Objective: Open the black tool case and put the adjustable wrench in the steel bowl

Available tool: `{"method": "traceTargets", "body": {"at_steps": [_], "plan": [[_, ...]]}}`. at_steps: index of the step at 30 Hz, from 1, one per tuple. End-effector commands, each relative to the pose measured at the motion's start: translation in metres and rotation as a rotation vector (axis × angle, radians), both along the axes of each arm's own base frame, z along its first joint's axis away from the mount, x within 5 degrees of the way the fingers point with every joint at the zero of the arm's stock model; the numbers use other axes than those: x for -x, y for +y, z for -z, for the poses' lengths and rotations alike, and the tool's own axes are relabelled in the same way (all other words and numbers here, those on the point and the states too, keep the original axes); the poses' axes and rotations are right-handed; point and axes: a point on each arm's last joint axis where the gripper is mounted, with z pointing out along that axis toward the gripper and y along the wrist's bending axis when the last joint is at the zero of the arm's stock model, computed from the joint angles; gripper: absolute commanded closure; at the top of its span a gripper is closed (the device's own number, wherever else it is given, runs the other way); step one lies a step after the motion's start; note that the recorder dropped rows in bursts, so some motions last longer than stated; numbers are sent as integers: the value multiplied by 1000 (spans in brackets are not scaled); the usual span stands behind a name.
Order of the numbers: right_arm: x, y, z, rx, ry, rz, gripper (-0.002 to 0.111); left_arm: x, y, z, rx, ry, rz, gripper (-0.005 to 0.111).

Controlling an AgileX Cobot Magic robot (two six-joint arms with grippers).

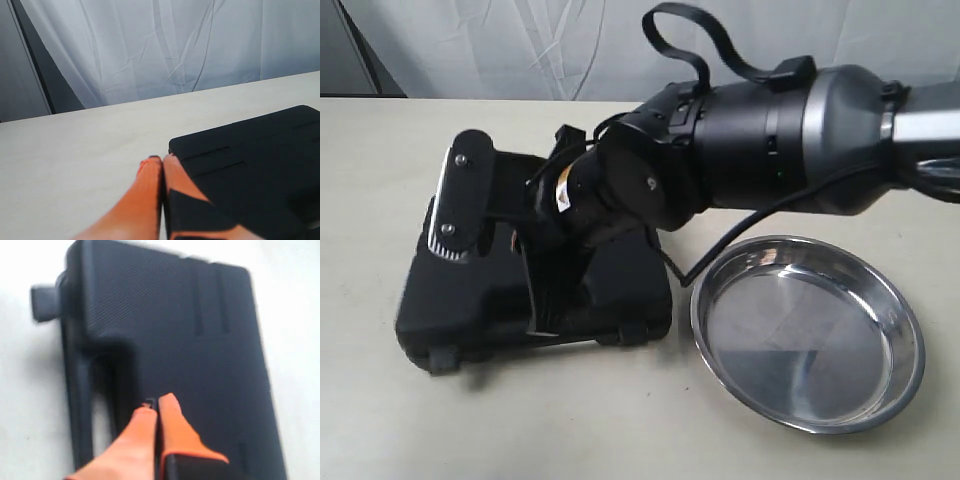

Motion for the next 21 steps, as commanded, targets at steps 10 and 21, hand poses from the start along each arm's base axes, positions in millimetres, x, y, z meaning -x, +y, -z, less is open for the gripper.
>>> {"method": "traceTargets", "body": {"at_steps": [10, 21], "plan": [[4, -4, 11, 54, 124, 56, 109, 0, 0, -1, 3, -4, 1, 106], [-2, 6, 85, 182, 271, 112, 57, 0, 0, -1, 3, -4, 1, 106]]}}
